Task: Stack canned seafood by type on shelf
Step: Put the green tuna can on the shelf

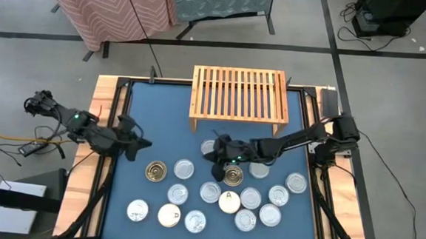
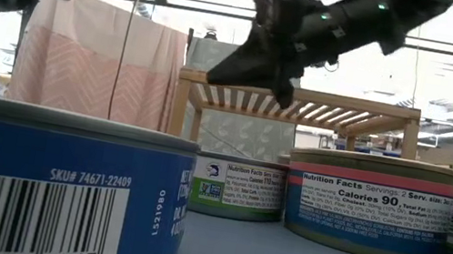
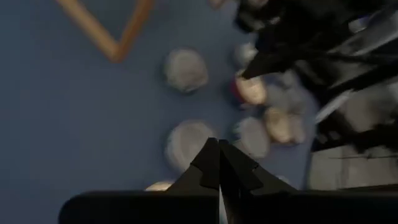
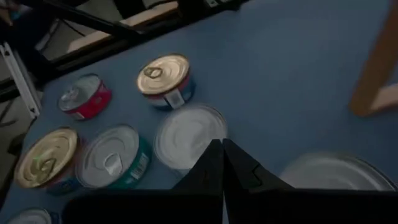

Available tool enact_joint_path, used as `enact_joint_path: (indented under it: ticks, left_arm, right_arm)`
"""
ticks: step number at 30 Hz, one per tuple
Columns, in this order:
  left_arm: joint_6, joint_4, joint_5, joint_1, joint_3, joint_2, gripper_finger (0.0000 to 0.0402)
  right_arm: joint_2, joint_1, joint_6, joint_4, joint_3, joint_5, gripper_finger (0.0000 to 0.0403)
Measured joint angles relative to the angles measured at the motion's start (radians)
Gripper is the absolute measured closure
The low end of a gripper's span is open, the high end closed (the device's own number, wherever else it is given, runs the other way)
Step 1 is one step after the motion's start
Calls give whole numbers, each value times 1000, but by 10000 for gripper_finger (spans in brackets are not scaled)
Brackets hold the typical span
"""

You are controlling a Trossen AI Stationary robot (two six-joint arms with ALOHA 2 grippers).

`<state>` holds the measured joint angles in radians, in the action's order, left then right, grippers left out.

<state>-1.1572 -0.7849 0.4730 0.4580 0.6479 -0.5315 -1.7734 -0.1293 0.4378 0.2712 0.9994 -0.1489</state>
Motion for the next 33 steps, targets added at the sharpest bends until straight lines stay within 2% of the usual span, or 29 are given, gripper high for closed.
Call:
enact_joint_path:
  ticks: [3,9,16,21,27,33]
  left_arm:
    - [-6,-29,32,0,0,-2,398]
    - [0,-28,105,0,0,-14,398]
    - [14,-20,144,0,0,-47,398]
    - [16,-7,164,0,-2,-85,398]
    - [42,247,189,-20,-92,-104,398]
    - [34,611,183,-86,-286,-109,398]
  right_arm:
    - [-11,2,11,-10,9,-27,403]
    - [2,7,104,-64,-52,-172,403]
    - [-9,26,135,-66,-99,-183,403]
    - [-8,29,146,-85,-112,-240,403]
    - [-7,29,131,-113,-112,-238,403]
    - [-7,30,128,-188,-112,-214,403]
